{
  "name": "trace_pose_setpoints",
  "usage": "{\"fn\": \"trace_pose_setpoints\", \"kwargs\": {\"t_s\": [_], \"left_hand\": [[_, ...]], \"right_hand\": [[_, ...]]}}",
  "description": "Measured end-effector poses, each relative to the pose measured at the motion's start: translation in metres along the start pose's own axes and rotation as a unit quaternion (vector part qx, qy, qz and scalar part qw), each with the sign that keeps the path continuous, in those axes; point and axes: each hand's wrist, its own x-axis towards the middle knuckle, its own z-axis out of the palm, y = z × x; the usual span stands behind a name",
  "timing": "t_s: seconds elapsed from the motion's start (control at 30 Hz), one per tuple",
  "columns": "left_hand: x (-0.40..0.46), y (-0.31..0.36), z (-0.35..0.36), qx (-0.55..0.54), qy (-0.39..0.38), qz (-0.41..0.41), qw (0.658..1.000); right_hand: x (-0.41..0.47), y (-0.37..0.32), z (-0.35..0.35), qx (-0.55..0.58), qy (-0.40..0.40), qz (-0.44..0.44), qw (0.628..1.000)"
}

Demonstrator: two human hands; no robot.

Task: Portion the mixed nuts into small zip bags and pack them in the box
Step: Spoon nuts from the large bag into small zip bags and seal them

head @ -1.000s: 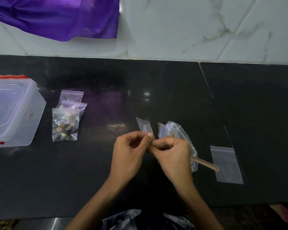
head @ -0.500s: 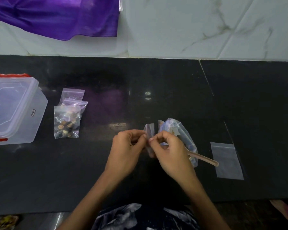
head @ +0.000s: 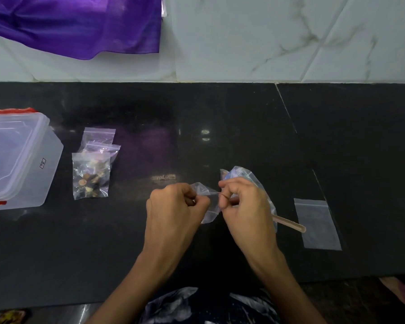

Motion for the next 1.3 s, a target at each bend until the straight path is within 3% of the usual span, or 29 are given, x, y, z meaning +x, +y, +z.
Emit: {"fn": "trace_pose_setpoints", "kwargs": {"t_s": [0.13,0.27,0.37,0.63,0.8,0.93,1.03,1.13,1.2,1.3], "left_hand": [[0.003,-0.008,0.003,-0.013,0.008,0.063,0.998],[0.009,-0.031,0.005,-0.108,-0.149,0.203,0.962],[0.012,-0.042,0.014,-0.138,-0.200,0.214,0.946],[0.013,-0.039,0.025,-0.283,-0.129,0.170,0.935],[0.010,-0.040,0.032,-0.277,-0.153,0.175,0.932],[0.008,-0.040,0.039,-0.299,-0.108,0.167,0.933],[0.004,-0.039,0.047,-0.329,-0.064,0.151,0.930],[0.003,-0.035,0.060,-0.340,-0.038,0.151,0.928],[0.003,-0.033,0.067,-0.343,-0.032,0.147,0.927],[0.004,-0.036,0.077,-0.340,-0.027,0.149,0.928]], "right_hand": [[-0.002,-0.001,-0.002,0.004,-0.047,-0.029,0.998],[-0.003,-0.006,-0.009,0.045,-0.073,-0.025,0.996],[-0.005,-0.010,-0.013,0.051,-0.083,-0.026,0.995],[-0.007,-0.007,-0.020,0.068,-0.074,0.009,0.995],[-0.008,-0.007,-0.017,0.094,-0.069,0.015,0.993],[-0.005,0.003,-0.043,0.143,-0.068,0.063,0.985],[0.000,0.030,-0.078,-0.014,0.017,0.155,0.988],[-0.002,0.053,-0.092,-0.177,-0.096,0.292,0.935],[-0.007,0.057,-0.086,-0.148,-0.153,0.327,0.921],[-0.016,0.057,-0.076,-0.064,-0.101,0.285,0.951]]}}
